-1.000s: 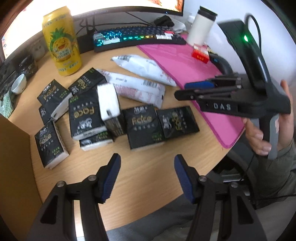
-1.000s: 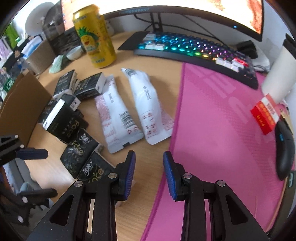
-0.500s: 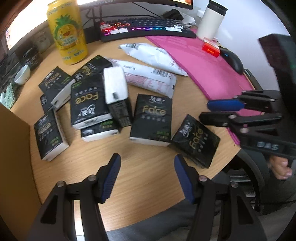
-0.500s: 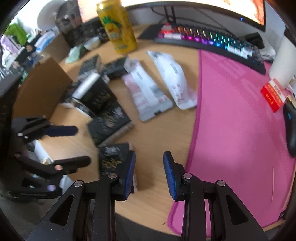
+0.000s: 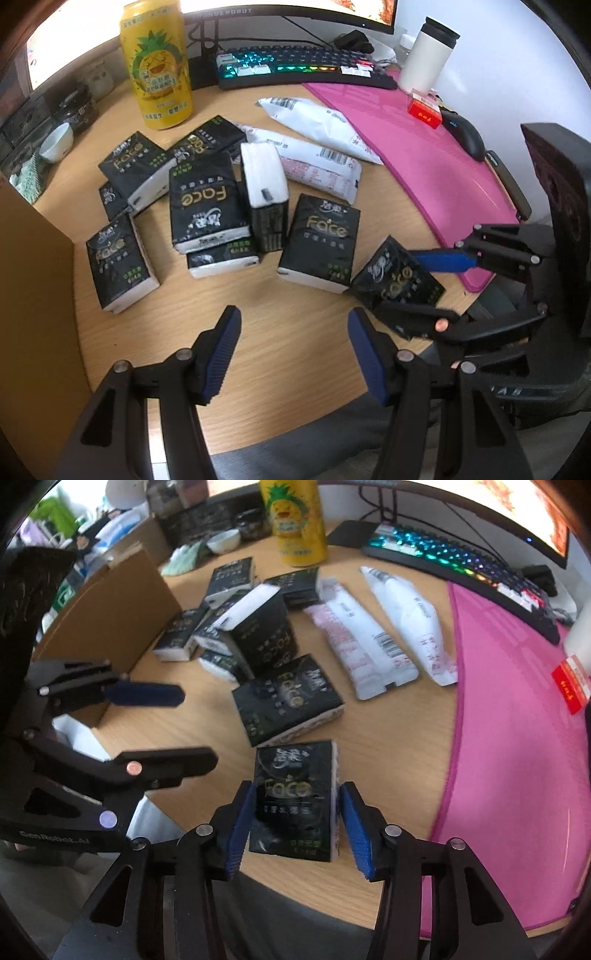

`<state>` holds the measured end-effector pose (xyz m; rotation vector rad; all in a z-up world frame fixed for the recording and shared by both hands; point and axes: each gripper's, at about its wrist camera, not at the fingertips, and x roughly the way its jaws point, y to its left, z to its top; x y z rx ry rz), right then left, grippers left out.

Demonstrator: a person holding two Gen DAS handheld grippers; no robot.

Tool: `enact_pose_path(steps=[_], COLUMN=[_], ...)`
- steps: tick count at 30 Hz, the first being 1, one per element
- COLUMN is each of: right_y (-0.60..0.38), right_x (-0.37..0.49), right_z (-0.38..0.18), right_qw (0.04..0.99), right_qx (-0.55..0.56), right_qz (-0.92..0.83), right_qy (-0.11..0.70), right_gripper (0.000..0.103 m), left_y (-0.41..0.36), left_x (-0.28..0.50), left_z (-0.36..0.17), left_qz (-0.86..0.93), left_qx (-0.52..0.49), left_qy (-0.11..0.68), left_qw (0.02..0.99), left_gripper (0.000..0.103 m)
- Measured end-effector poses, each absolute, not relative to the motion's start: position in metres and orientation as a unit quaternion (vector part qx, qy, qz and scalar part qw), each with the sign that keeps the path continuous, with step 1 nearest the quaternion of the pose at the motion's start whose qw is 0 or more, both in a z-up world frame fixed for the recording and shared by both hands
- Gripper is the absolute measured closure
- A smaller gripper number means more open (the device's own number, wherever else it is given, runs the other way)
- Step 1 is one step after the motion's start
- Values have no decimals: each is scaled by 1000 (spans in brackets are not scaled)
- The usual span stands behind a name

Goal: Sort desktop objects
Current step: 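Grasp a black Face tissue pack with the right tool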

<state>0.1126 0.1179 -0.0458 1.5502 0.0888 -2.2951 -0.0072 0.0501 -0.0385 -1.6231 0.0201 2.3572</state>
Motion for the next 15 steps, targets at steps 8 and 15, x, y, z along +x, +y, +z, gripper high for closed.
enact_pose_path(steps=[8, 15], right_y=[157, 171], right_x=[108, 107], right_z=[-43, -44], right_qw=[147, 150], right_qx=[549, 547], right_qz=[-822, -824], right_qy=[15, -5], right_gripper=[58, 58], left_y=[66, 85], left_x=[-13, -29], left_z=[-40, -43], left_qz=[814, 818], left_qx=[-561, -556], left_qy=[17, 38], left_qw=[147, 143], left_gripper=[37, 37])
